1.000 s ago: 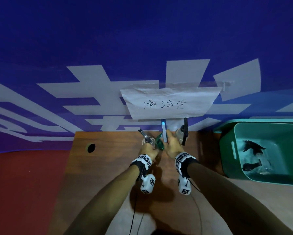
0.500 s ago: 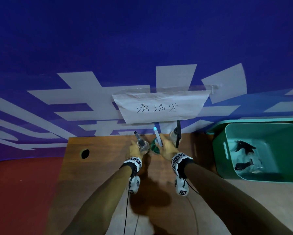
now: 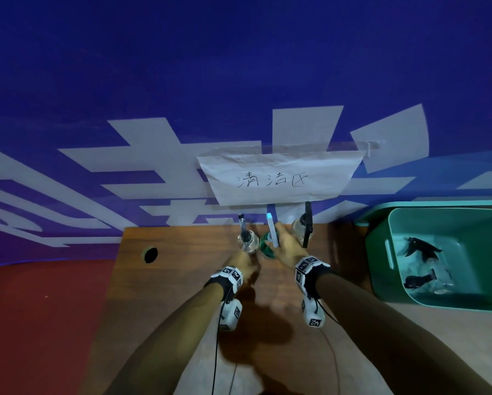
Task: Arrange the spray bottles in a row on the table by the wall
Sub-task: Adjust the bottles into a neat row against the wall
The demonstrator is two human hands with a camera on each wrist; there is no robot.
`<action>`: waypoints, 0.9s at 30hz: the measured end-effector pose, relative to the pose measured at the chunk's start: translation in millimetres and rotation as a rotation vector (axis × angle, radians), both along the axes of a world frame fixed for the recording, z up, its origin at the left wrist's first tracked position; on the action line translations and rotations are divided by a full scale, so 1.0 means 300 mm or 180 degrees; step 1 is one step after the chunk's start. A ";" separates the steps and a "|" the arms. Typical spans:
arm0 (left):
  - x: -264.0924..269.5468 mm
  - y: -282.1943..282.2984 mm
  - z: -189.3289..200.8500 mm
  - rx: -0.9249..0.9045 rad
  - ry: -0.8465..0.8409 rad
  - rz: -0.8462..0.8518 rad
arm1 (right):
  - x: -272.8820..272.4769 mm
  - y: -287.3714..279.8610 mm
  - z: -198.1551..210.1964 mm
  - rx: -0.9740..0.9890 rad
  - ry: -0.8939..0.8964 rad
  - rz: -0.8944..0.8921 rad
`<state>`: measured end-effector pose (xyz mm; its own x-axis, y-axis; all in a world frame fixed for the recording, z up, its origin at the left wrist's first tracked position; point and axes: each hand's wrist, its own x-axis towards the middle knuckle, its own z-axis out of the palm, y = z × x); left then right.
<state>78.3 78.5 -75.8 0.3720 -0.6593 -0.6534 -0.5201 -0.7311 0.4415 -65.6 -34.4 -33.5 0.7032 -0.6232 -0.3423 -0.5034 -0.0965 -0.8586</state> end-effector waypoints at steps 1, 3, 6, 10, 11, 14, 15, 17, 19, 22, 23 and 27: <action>-0.022 0.009 -0.008 -0.0048 0.0119 -0.0236 | -0.005 0.006 0.004 0.0082 -0.0053 -0.0079; -0.058 0.019 -0.014 -0.0269 0.0094 -0.0433 | -0.016 0.013 0.011 0.0155 -0.0162 -0.0121; -0.090 0.005 -0.026 -0.0571 -0.0074 -0.0179 | -0.027 0.009 0.009 0.0076 -0.0176 0.0074; -0.094 -0.031 -0.020 -0.0833 -0.0275 0.0036 | -0.052 -0.013 0.005 0.0031 0.0063 0.0374; -0.094 -0.041 -0.017 -0.0862 -0.0319 -0.0055 | -0.058 -0.011 0.022 -0.0032 0.0159 0.0419; -0.099 -0.067 -0.012 -0.0943 -0.0381 -0.0337 | -0.067 0.000 0.043 -0.0478 0.0380 0.0530; -0.100 -0.075 -0.016 -0.0970 -0.0356 -0.0361 | -0.068 0.007 0.057 -0.0678 0.0488 0.0534; -0.100 -0.085 -0.029 -0.1039 -0.0231 -0.0300 | -0.072 0.013 0.060 -0.1013 0.0815 0.0512; -0.099 -0.090 -0.042 -0.1024 -0.0175 -0.0279 | -0.074 0.017 0.048 -0.1233 0.1112 0.0544; -0.101 -0.091 -0.038 -0.1041 -0.0202 -0.0292 | -0.079 -0.002 0.012 -0.1333 0.1094 0.0563; -0.101 -0.092 -0.034 -0.1048 -0.0210 -0.0303 | -0.079 -0.009 0.004 -0.1346 0.1067 0.0552; -0.103 -0.097 -0.030 -0.0980 -0.0202 -0.0286 | -0.071 -0.005 0.120 -0.1260 0.1451 0.0740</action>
